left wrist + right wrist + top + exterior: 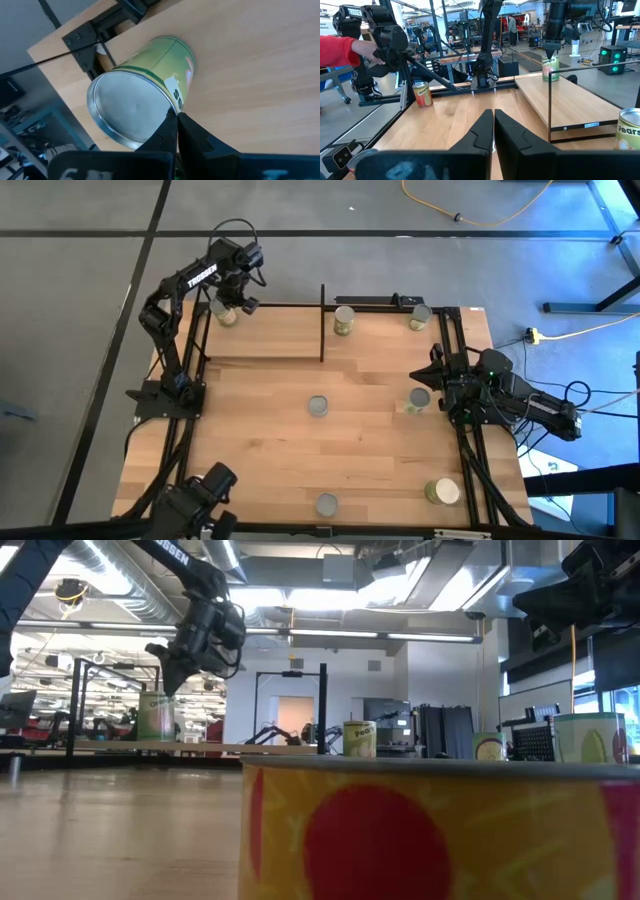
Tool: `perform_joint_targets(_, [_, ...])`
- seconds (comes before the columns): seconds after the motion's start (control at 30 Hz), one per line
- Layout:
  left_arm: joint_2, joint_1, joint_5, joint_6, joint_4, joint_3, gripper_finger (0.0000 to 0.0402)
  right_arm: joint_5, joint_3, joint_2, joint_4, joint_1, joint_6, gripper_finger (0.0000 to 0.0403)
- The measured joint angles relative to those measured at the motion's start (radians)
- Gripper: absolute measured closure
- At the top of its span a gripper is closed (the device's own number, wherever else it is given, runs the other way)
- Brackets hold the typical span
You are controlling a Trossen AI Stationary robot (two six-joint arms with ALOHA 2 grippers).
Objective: Pick and place cans onto a shelf
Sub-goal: Put the canned oranges can on the shelf
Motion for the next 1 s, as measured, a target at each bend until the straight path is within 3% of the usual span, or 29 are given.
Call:
perform_joint_targets(0.27, [0.000,0.004,-0.035,0.000,0.003,0.000,0.0401,0.000,0.000,0.000,0.000,0.000,-0.003,0.0384])
perform_joint_targets(0.8, [0.000,0.004,-0.007,0.007,0.003,0.000,0.0401,0.000,0.000,0.000,0.000,0.000,-0.004,0.0384])
perform_joint_targets(1.0, [-0.008,0.004,-0.010,0.006,0.024,-0.055,0.0401,0.000,0.000,0.000,0.000,0.000,-0.004,0.0384])
